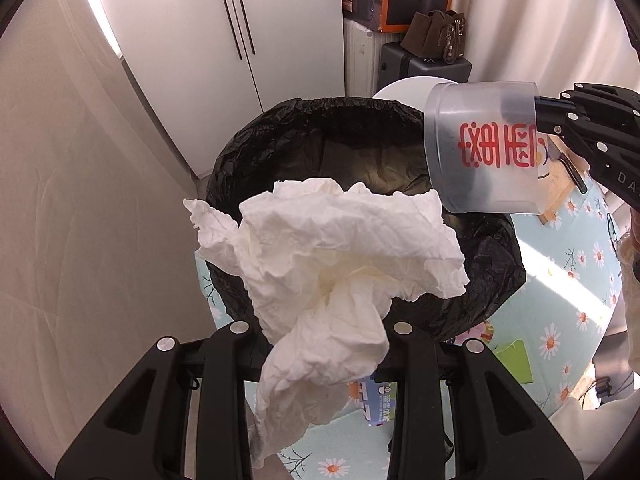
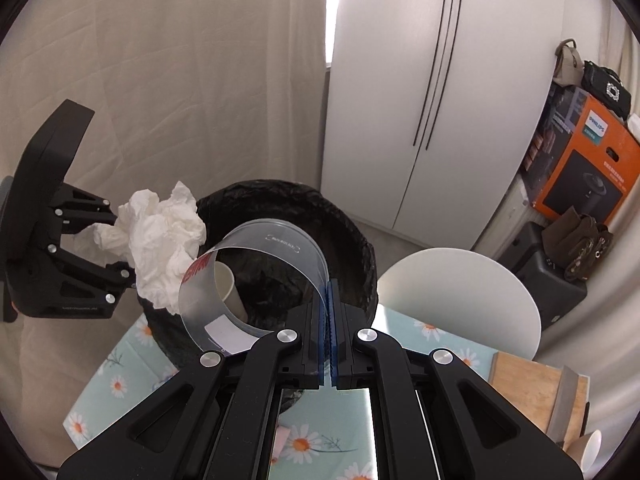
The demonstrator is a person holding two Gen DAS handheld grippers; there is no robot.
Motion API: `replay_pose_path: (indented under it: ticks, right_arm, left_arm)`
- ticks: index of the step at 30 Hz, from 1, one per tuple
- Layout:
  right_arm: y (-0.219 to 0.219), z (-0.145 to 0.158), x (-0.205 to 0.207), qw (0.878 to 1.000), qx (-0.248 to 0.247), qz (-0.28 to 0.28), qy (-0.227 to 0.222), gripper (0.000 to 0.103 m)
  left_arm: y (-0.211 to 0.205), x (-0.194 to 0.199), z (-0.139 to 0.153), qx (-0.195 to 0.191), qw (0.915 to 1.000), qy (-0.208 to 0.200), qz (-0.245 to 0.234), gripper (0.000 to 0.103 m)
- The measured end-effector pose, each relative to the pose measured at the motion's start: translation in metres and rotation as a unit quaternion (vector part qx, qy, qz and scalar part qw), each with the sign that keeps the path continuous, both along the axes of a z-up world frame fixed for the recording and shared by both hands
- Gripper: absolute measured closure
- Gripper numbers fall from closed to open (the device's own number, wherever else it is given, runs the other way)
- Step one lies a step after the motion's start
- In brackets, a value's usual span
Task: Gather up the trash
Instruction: 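Open both grippers over the bin to drop the tissue and clear cup, then lower the left gripper to the black fuzzy cup while the right moves toward the pink duck packet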
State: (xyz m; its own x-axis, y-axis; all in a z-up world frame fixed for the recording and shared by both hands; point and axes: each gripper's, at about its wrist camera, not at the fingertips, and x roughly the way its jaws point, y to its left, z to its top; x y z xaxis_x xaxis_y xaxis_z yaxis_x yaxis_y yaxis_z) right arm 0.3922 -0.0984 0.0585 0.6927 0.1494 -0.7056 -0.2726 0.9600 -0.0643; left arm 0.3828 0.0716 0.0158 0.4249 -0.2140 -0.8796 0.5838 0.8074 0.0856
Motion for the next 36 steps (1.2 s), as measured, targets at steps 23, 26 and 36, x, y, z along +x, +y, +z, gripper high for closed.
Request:
replay_pose_path:
  ticks: [23,26,36]
  right_arm:
    - [-0.024,-0.018,-0.007,0.999,0.011,-0.053,0.006,0.019]
    - [-0.028,-0.018,-0.016,0.999,0.012,-0.052,0.007,0.018]
    - [-0.031,-0.018,-0.051,0.999,-0.001,-0.034,0.009,0.017]
  left_arm:
    - [0.019,-0.028,0.001,-0.040,0.9975,-0.035,0.047,0.006]
    - [0.023,-0.040,0.000,-0.048,0.9967,-0.028,0.060,0.006]
    - [0.028,-0.081,-0.013,-0.049,0.9940,-0.014,0.097,0.006]
